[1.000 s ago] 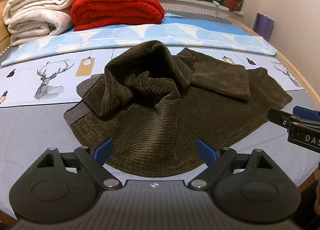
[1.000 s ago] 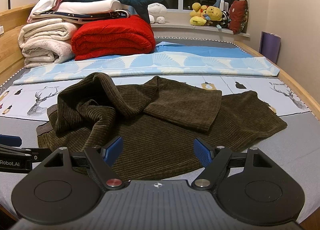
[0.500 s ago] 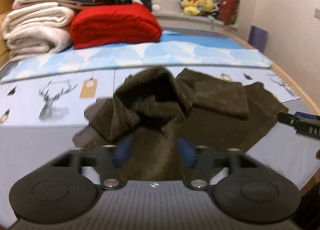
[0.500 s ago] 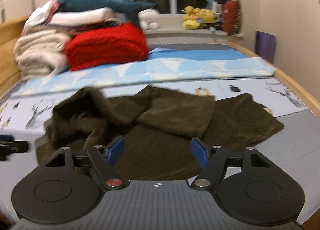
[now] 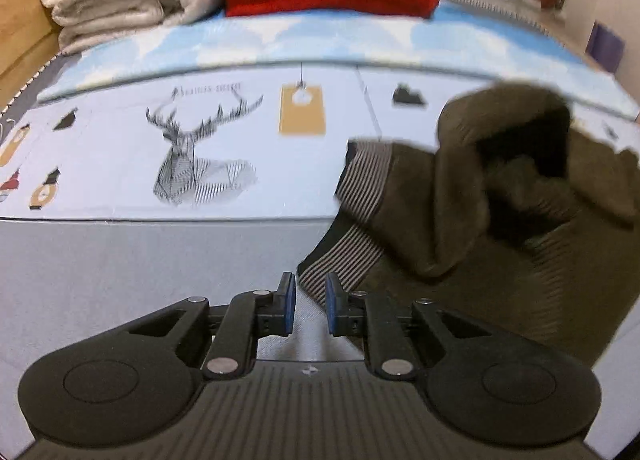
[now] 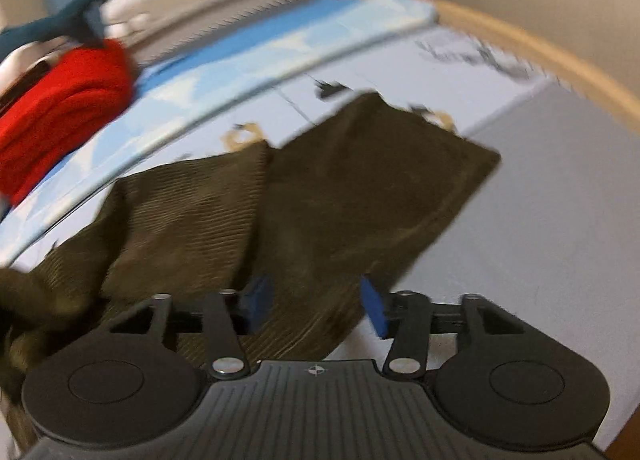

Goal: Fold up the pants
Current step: 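Grasp the striped cuff with the left tool while the right tool grasps the other leg hem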

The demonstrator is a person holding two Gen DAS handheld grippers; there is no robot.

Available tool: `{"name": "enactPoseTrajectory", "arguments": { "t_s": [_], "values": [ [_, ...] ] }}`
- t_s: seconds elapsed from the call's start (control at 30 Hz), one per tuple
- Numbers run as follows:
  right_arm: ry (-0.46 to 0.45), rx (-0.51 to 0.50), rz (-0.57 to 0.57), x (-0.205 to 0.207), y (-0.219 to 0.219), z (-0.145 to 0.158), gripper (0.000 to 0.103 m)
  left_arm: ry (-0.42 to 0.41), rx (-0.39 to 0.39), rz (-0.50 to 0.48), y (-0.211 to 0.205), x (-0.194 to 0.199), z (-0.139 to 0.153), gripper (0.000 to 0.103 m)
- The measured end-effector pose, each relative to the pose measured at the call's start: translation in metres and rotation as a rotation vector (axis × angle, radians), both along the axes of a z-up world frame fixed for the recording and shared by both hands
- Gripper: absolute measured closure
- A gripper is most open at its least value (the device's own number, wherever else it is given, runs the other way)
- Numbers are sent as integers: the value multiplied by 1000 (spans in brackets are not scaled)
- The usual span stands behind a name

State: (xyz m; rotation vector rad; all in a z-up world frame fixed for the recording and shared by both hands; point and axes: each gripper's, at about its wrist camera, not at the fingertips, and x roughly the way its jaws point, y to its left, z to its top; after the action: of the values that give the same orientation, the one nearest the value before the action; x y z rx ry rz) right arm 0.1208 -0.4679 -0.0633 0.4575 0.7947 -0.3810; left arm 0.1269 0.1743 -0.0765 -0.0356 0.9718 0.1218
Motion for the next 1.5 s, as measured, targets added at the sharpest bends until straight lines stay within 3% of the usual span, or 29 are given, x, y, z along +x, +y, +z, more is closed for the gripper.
{"name": "enactPoseTrajectory", "arguments": {
  "t_s": [0.07, 0.13, 0.23, 0.3, 0.47, 0.6, 0.63, 0.67, 0.7, 0.73, 0.8, 0.83, 0.9, 1.03, 1.13, 1.23, 1.4, 1.5],
  "values": [
    [50, 28, -43, 14, -14, -19, 47, 13, -30, 2, 6, 8, -13, 77],
    [102, 60, -65, 28, -24, -39, 44, 23, -50, 5, 10, 18, -20, 50],
    [153, 104, -76, 42, -33, -61, 39, 3, -72, 2, 11, 32, -33, 23],
    [180, 101, -68, 50, -33, -69, 35, 45, -103, -36, 9, 46, -46, 23],
    [198, 74, -28, 66, -34, -88, 24, 77, -65, -132, -4, 64, -72, 22],
    [210, 11, 3, 74, -28, -94, 25, 90, -72, -136, -8, 73, -77, 19],
    [213, -13, 15, 72, -26, -94, 33, 96, -72, -137, -9, 76, -78, 21],
    [207, -36, 33, 72, -23, -93, 50, 98, -72, -142, -10, 76, -78, 24],
    [192, -43, 52, 69, -22, -89, 59, 95, -68, -153, -11, 75, -76, 30],
    [177, -45, 54, 67, -21, -87, 76, 91, -57, -161, -12, 75, -74, 40],
    [145, -25, 41, 61, -24, -83, 84, 73, -25, -196, -19, 69, -68, 57],
    [128, -23, 31, 57, -25, -78, 88, 62, -11, -209, -21, 67, -64, 76],
    [84, -24, 21, 47, -26, -68, 89, 42, 5, -216, -22, 61, -54, 89],
    [22, -52, 1, 29, -22, -46, 90, 43, 4, -247, -21, 44, -37, 91],
    [36, -63, -28, 11, -21, -39, 91, 60, 31, -278, -17, 25, -25, 91],
    [106, -38, -21, -5, -19, -39, 91, 101, 26, -226, 3, 8, -15, 91],
    [343, 32, 168, -31, -12, -64, 91, 307, 108, -165, 41, -29, -27, 91],
    [396, 103, 254, -50, -15, -71, 89, 386, 111, -159, 58, -51, -31, 96]
  ]
}}
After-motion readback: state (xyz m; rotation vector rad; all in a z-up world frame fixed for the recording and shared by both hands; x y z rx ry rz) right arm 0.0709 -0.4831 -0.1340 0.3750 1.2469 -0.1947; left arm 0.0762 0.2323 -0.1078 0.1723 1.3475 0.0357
